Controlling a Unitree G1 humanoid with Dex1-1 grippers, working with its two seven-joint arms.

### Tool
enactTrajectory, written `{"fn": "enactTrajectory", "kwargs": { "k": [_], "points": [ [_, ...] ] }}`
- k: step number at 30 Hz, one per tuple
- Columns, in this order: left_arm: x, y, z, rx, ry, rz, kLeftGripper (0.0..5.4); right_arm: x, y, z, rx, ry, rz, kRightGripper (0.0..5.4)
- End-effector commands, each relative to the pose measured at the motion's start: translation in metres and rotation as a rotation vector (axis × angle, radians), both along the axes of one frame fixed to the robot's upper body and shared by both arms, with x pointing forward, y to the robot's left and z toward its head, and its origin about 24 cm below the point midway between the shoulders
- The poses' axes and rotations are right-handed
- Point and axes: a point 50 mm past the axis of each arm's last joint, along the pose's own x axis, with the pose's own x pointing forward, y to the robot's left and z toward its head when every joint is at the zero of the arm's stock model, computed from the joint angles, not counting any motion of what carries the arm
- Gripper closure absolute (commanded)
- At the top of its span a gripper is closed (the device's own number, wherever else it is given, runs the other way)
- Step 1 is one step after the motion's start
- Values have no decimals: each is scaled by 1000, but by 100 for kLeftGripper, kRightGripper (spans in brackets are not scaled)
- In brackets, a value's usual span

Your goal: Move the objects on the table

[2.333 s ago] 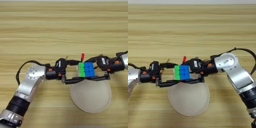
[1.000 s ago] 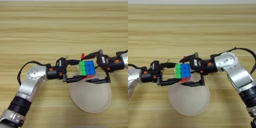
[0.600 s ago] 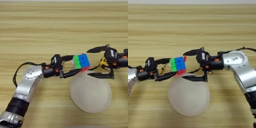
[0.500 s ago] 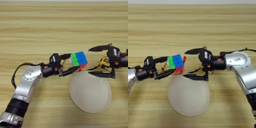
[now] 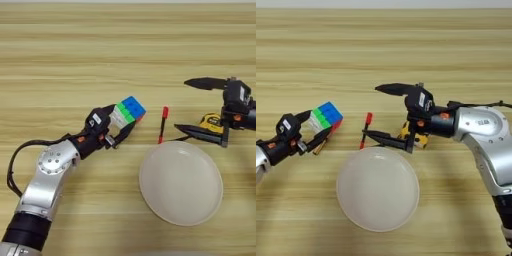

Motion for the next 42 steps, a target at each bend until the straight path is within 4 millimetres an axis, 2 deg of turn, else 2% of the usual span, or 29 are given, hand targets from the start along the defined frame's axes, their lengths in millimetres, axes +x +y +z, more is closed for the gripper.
{"fn": "enactTrajectory", "kwargs": {
  "k": [1,10,16,25,42],
  "points": [
    [1,1,-7,33,21,80,211,2,1,4,35,-24,-23,0],
    [10,16,-22,43,77,311,211,5,3,8,60,-45,-57,0],
    [14,21,-28,28,96,406,211,5,2,10,63,-53,-71,0],
    [16,25,-35,28,135,461,211,6,2,16,66,-76,-73,0],
    [16,20,-48,29,250,431,211,7,2,26,77,-112,-68,0]
  ]
}}
